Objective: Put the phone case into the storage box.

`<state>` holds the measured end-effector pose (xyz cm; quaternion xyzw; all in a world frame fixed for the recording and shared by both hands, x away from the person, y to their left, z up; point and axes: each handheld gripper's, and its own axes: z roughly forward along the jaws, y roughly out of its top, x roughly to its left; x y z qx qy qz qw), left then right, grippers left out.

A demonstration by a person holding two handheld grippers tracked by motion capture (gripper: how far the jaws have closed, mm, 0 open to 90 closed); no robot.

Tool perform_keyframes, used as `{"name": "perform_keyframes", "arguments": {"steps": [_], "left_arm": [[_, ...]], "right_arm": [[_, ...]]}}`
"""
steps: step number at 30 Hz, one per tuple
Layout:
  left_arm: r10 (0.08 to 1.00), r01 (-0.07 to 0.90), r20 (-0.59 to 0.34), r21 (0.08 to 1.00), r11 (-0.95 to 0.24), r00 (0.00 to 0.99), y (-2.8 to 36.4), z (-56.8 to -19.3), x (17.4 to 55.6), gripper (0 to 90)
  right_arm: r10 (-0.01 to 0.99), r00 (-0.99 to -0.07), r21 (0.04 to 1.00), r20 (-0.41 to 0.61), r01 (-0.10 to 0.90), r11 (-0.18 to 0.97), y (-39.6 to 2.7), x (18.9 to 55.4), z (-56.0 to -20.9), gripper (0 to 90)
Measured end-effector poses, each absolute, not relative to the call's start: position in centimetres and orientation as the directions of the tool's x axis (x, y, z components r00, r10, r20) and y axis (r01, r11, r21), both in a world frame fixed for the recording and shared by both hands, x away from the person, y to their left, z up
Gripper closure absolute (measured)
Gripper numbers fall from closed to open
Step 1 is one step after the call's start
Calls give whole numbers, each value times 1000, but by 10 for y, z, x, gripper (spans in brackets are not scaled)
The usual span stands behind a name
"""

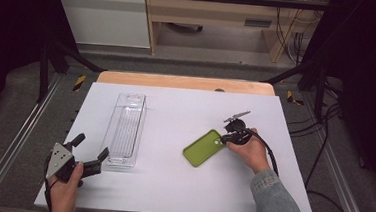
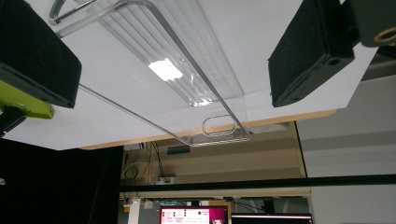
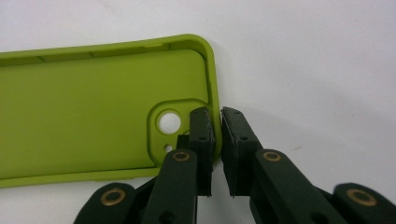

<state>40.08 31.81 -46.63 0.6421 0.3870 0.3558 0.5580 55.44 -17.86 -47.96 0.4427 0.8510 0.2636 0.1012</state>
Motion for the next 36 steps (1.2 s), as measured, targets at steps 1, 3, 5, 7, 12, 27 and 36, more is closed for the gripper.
{"name": "perform_keyframes", "arguments": {"steps": [1, 3, 5, 7, 12, 27, 36], "left_arm": [[894, 100, 25, 992, -78, 447, 318, -466, 401, 21], [895, 100, 25, 992, -77, 446, 318, -466, 401, 21], [895, 99, 26, 992, -78, 445, 318, -466, 401, 21], [895, 99, 26, 992, -77, 444, 319, -466, 401, 21], [896, 97, 24, 993, -74, 443, 320, -465, 401, 21], [895, 97, 22, 993, -73, 445, 319, -465, 401, 21], [893, 94, 19, 993, -69, 450, 319, -464, 399, 21]], "right_arm": [[809, -584, 538, 67, 704, 463, -179, 554, -480, 833], [808, -586, 544, 64, 699, 464, -179, 554, -480, 834], [808, -586, 546, 62, 698, 464, -178, 554, -479, 835], [802, -594, 552, 60, 690, 469, -178, 554, -478, 835], [796, -602, 572, 62, 675, 467, -177, 553, -475, 838], [784, -620, 646, 15, 604, 466, -179, 543, -452, 853], [783, -622, 700, -23, 549, 457, -188, 532, -429, 854]]}}
